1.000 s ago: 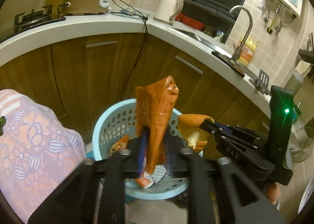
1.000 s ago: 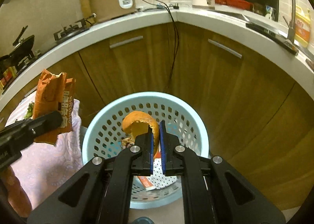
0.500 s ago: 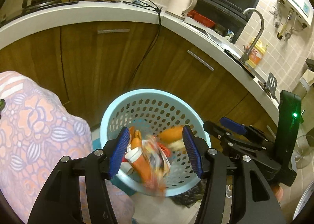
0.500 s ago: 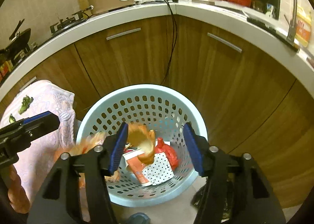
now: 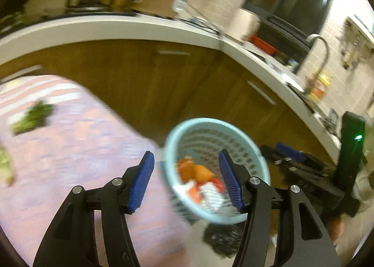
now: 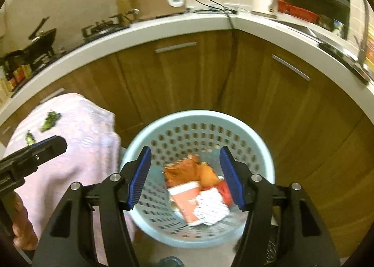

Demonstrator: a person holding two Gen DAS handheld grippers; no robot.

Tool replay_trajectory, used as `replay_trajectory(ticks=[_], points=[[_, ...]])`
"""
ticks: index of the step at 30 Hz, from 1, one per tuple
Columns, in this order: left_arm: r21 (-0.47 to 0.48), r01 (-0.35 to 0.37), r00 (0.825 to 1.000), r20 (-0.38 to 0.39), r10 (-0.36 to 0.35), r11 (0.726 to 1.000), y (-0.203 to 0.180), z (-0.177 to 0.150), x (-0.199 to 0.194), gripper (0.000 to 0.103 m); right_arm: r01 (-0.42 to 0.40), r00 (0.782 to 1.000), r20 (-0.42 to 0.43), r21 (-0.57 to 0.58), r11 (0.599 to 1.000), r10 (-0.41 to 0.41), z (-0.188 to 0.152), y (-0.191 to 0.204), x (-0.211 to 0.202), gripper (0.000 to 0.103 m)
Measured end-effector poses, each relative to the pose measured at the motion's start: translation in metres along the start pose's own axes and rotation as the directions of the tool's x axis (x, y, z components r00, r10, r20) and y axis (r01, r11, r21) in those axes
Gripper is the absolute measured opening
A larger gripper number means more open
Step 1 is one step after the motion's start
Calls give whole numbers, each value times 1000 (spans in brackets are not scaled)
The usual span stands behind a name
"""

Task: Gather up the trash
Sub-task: 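Grasp a bok choy stalk with the left tool while the right tool grasps the other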

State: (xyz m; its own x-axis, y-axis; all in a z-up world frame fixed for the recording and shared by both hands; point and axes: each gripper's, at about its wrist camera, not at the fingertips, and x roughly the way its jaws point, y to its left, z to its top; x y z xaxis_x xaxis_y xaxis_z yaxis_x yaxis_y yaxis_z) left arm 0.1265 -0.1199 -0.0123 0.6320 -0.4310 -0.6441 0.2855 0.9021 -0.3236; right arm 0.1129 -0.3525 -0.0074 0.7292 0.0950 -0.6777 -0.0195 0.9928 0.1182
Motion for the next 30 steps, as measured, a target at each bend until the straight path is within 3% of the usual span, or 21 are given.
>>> replay_trajectory(ticks=[2,6,9,12,15,20,26,29,30], points=[[-52,-85,996,15,86,995,25,0,-16,56,-43,999,22,-27,999,43,6,20,-2,57],[-189,-219,972,49,231,957,80,-1,-46,56,-142,988,54,-57,988,146,15,60,-1,57],[-295,-289,948,43,314,911,119,-2,-64,56,-210,974,61,-110,972,217,16,103,5,57],[-367,-355,926,-13,377,860,154,-4,-70,56,-259,963,34,-167,951,268,12,146,16,57],[-377,-412,908,-96,408,829,179,-2,-61,56,-281,957,12,-213,936,290,8,176,21,57],[-352,-429,902,-127,412,832,195,1,-45,56,-302,952,-26,-268,915,306,12,212,32,57],[-241,-525,851,-127,509,817,190,15,-25,57,-339,941,-104,-289,896,322,21,234,50,57],[-205,-565,825,-128,550,799,190,15,-22,38,-354,935,-151,-293,888,322,21,241,63,57],[-203,-564,826,-127,550,800,193,15,-25,32,-355,934,-162,-290,889,320,22,242,67,57]])
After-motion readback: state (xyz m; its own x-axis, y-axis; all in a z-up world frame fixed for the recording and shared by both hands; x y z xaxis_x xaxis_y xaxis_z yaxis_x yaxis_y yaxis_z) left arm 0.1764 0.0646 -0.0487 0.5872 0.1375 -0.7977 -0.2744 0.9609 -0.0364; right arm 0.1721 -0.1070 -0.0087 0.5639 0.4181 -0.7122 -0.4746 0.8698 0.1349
